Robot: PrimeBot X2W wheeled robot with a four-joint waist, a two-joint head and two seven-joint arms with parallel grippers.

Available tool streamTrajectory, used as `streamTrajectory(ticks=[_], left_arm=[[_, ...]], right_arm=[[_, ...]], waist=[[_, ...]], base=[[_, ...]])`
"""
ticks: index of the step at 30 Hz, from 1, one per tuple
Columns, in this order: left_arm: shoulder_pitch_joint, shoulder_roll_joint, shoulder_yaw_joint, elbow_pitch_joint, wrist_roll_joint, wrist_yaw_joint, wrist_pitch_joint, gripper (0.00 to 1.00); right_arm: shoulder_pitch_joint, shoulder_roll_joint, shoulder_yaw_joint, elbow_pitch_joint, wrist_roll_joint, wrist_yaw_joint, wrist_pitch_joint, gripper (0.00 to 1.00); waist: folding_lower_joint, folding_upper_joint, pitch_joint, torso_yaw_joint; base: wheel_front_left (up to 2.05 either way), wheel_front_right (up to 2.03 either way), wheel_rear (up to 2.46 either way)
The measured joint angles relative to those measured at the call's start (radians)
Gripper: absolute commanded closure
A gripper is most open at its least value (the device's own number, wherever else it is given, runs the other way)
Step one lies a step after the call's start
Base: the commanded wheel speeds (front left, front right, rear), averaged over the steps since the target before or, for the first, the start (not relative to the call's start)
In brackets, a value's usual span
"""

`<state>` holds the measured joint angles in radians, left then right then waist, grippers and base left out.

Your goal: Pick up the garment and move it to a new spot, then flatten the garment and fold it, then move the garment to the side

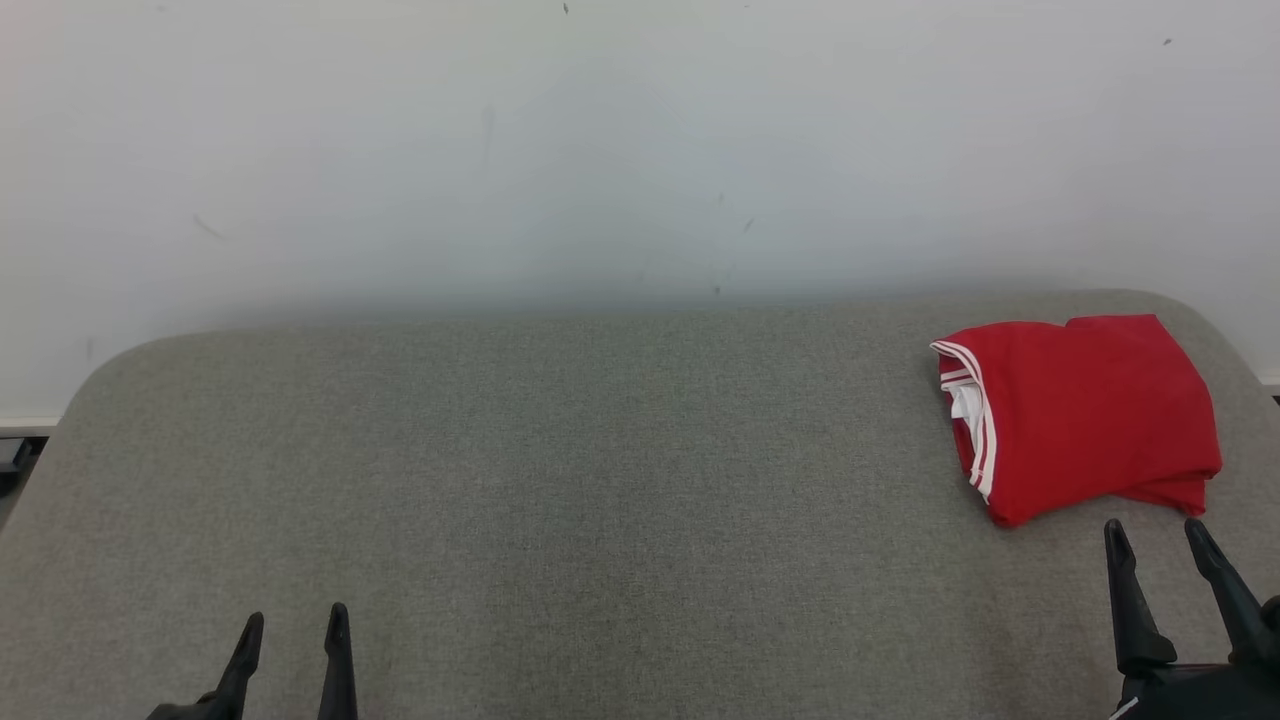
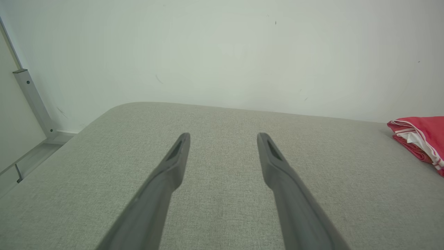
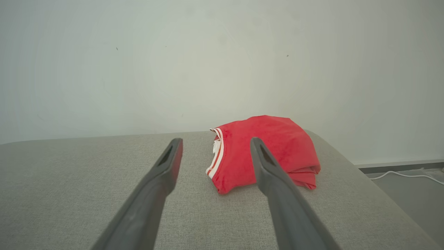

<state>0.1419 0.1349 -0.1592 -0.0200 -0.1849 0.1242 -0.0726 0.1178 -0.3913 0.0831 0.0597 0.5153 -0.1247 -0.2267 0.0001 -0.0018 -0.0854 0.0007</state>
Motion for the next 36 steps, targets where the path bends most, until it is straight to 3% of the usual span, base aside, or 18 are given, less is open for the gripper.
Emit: streamTrajectory(ticks=[11, 12, 21, 36], left_arm=[[0.003, -0.005, 0.007, -0.013, 0.024, 0.0, 0.011, 0.0], [0.004, -0.005, 0.008, -0.015, 0.026, 0.0, 0.012, 1.0], [0.024, -0.024, 0.01, 0.048, 0.014, -0.003, 0.012, 1.0], [0.009, -0.036, 0.05, 0.095, -0.222, -0.038, 0.046, 1.0]], right_arm=[[0.017, 0.02, -0.023, -0.032, -0.034, 0.0, 0.035, 0.0], [0.019, 0.022, -0.024, -0.033, -0.035, 0.0, 0.035, 1.0], [0.045, 0.08, -0.007, 0.03, -0.018, 0.007, 0.05, 1.0], [0.016, 0.121, -0.043, 0.061, 0.157, 0.038, 0.1, 1.0]], waist=[[0.0, 0.0, -0.001, 0.003], [0.0, 0.0, -0.001, 0.003], [0.0, 0.0002, 0.001, 0.003], [0.0, 0.0005, 0.016, 0.002]], base=[[0.0, 0.0, 0.0], [0.0, 0.0, 0.0], [0.0, 0.0, 0.0], [0.0, 0.0, 0.0]])
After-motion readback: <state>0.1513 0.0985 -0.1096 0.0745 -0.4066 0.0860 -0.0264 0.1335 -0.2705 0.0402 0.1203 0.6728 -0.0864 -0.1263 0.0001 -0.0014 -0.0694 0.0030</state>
